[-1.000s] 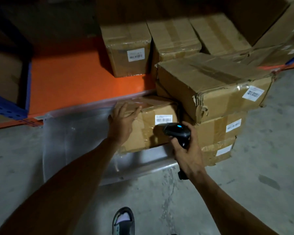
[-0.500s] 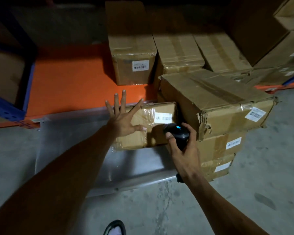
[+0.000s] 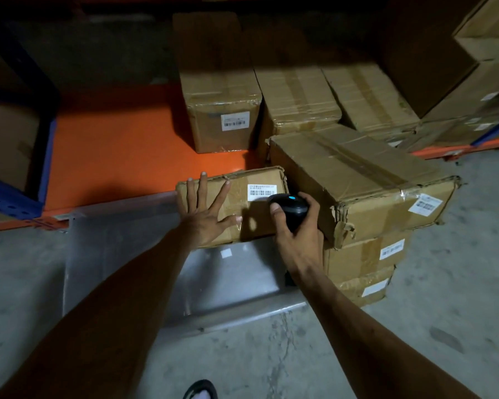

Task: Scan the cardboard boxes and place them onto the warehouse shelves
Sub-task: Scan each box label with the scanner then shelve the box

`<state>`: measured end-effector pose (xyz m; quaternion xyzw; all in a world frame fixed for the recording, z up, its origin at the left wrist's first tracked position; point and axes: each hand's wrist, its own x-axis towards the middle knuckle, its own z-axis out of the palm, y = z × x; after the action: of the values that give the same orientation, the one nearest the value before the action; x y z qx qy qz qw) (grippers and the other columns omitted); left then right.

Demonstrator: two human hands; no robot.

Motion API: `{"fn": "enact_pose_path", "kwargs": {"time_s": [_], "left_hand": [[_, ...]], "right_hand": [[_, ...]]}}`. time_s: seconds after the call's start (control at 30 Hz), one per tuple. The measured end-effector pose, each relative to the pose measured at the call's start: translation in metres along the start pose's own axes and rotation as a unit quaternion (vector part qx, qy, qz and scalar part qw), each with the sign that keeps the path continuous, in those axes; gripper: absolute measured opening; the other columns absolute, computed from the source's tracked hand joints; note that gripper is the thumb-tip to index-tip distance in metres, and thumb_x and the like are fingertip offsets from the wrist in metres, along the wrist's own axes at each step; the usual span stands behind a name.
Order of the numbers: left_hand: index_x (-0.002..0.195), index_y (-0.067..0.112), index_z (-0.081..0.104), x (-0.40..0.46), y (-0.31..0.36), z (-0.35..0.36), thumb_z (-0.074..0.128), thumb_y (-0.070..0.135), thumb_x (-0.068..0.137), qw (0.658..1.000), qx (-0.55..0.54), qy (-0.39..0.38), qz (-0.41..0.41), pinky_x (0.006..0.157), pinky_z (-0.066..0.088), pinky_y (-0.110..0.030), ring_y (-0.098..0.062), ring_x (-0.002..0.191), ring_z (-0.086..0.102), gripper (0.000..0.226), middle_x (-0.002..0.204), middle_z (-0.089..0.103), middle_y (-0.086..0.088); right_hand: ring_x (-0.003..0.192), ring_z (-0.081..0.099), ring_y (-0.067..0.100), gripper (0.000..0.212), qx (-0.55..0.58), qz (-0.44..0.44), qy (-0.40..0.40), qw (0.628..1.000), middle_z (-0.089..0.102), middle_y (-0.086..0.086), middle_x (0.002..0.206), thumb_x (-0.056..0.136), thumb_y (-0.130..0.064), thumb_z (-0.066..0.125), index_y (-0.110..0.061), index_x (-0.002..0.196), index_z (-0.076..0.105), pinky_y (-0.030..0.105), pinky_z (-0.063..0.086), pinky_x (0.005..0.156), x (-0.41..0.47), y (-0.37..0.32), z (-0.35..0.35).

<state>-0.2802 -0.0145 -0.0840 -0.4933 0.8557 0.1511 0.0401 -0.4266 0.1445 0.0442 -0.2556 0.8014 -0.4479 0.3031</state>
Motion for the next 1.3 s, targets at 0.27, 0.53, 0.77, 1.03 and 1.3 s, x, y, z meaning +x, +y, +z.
{"fn": "enact_pose_path", "kwargs": {"time_s": [0.27, 0.53, 0.77, 1.03, 1.3], "left_hand": [[0.141, 0.055, -0.03, -0.001, 0.005, -0.004, 0.021, 0.085, 0.082, 0.999, -0.001, -0.049, 0.004, 0.108, -0.025, -0.063, -0.034, 0.136, -0.045, 0.083, 0.15, -0.048, -0.003], [0.142, 0.054, -0.028, -0.003, 0.005, -0.006, 0.024, 0.085, 0.083, 0.998, -0.02, -0.052, 0.019, 0.104, -0.032, -0.057, -0.03, 0.133, -0.05, 0.084, 0.15, -0.048, -0.001], [0.144, 0.054, -0.026, -0.003, 0.007, -0.008, 0.028, 0.081, 0.086, 0.998, -0.019, -0.064, 0.013, 0.108, -0.026, -0.061, -0.032, 0.136, -0.046, 0.084, 0.149, -0.05, -0.001], [0.141, 0.055, -0.03, -0.003, 0.01, -0.016, 0.026, 0.084, 0.083, 0.994, -0.022, -0.105, -0.001, 0.109, -0.025, -0.063, -0.031, 0.131, -0.051, 0.085, 0.146, -0.053, 0.0], [0.136, 0.054, -0.034, 0.003, 0.019, -0.029, 0.027, 0.089, 0.078, 0.985, -0.017, -0.167, -0.03, 0.106, -0.028, -0.062, -0.029, 0.123, -0.056, 0.09, 0.141, -0.057, 0.0]], "right_hand": [[0.103, 0.061, 0.013, 0.05, -0.005, -0.001, 0.008, 1.0, 0.054, -0.026, 0.094, 0.096, -0.05, 0.066, -0.037, 0.139, 0.043, 0.027, 0.048, 0.095, 0.019, -0.011, 0.011], [0.115, 0.059, 0.021, 0.056, -0.008, 0.008, -0.004, 1.0, 0.058, 0.0, 0.122, 0.095, -0.05, 0.067, -0.038, 0.142, 0.038, 0.028, 0.047, 0.093, 0.023, -0.009, 0.014], [0.114, 0.058, 0.015, 0.063, -0.02, 0.006, -0.004, 1.0, 0.059, -0.005, 0.118, 0.091, -0.039, 0.077, -0.034, 0.143, 0.042, 0.027, 0.047, 0.099, 0.021, -0.015, 0.009], [0.112, 0.064, 0.024, 0.068, -0.103, 0.019, 0.0, 0.994, 0.066, 0.008, 0.124, 0.091, -0.022, 0.074, -0.035, 0.148, 0.039, 0.039, 0.052, 0.105, 0.026, -0.033, -0.006], [0.116, 0.063, 0.043, 0.057, -0.362, 0.046, 0.056, 0.929, 0.066, 0.021, 0.125, 0.093, -0.044, 0.07, -0.013, 0.134, 0.046, 0.05, 0.05, 0.096, 0.089, -0.089, -0.081]]}}
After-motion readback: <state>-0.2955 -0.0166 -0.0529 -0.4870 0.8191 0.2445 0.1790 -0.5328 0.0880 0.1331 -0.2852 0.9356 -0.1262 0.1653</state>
